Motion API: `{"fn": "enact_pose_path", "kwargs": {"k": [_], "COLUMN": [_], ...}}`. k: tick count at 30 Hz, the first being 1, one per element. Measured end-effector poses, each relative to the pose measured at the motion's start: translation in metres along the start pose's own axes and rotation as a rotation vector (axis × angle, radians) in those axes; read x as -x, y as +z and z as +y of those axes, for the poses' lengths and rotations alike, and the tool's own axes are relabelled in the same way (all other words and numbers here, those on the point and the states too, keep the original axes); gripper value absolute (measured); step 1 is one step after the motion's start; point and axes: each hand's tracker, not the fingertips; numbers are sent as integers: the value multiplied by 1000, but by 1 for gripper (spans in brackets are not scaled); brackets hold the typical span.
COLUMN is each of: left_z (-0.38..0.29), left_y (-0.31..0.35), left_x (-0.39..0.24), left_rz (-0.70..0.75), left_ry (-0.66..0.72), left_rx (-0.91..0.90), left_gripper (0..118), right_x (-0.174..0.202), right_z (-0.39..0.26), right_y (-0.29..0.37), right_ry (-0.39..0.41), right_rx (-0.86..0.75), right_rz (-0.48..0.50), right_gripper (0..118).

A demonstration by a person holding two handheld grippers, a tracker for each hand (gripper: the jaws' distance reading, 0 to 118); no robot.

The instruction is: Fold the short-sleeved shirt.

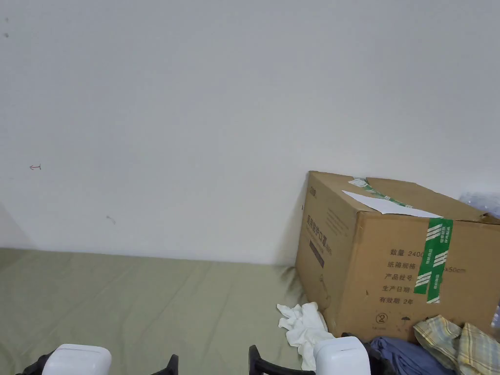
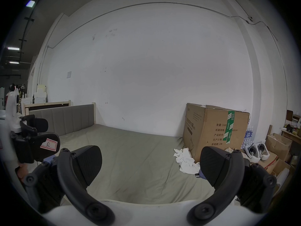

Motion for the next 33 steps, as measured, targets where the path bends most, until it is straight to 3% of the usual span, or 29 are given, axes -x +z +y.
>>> {"fn": "enact_pose_path", "kwargs": {"k": [4,10,16,20,25,33], "left_z": [1,8,16,20,13,14], "left_y": [-4,-3,2,2,4,2], "left_x": [1,7,5,-1,-5,-12], "left_rz": [107,22,35,165,210,167], "left_ry": [1,11,7,-58,-81,-159], "left_rx": [-1,7,-27,-68,-180,-59], "left_gripper": [118,118,118,118,118,118], "right_x": [-1,-2,-5,-7,-9,-7], "right_z": [0,1,-1,0,2,0], "right_y": [0,0,-1,-1,-1,0], "right_ry": [-1,3,-7,-6,-11,-9], "right_rx": [1,-2,-6,-4,-10,-10], "right_rz": [1,3,0,-10,-11,-7], "right_gripper": [118,118,118,118,118,118]}}
